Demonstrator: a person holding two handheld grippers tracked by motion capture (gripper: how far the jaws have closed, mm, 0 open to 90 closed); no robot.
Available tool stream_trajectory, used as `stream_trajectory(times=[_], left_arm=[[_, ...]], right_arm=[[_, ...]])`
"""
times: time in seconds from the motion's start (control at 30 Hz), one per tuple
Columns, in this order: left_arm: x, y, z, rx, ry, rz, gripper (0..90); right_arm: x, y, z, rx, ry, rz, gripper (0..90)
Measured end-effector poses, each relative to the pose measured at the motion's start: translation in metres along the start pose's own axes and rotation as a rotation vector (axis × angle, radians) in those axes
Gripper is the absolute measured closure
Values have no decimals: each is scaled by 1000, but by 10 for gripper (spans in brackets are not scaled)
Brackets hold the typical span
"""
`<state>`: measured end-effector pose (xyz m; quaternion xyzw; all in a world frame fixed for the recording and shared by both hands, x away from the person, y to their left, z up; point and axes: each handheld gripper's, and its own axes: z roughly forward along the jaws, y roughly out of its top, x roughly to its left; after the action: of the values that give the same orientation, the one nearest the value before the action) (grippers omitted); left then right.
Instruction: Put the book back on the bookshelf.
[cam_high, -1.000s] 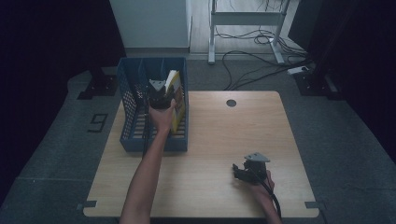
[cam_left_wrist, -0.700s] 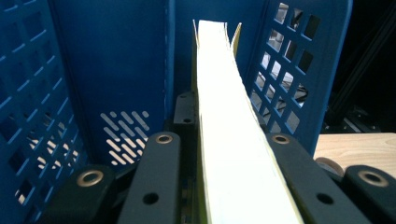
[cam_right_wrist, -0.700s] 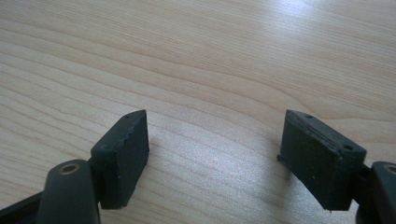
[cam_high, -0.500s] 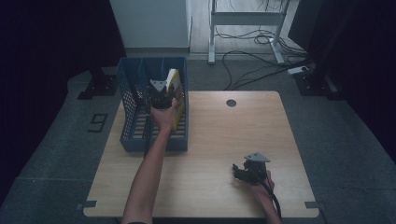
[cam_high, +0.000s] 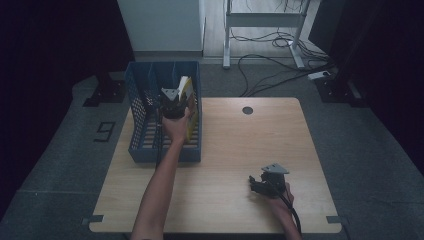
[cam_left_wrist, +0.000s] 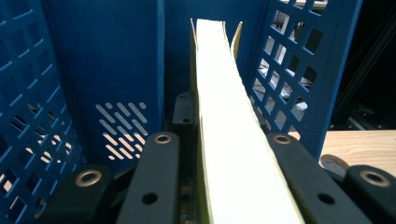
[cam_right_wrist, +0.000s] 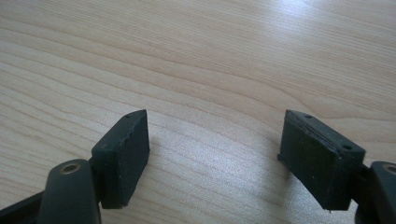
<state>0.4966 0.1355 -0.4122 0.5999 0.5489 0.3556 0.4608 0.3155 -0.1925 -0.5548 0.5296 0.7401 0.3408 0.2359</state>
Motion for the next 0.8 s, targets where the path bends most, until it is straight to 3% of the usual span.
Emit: stream_trajectory(times=[0.33,0.8], left_arm=[[-4,2,-9,-30,-12,16,665],[7,-5,-26,-27,-29,6,621]], right_arm=[[0,0,0,0,0,0,233],[0,0,0,0,0,-2,234]])
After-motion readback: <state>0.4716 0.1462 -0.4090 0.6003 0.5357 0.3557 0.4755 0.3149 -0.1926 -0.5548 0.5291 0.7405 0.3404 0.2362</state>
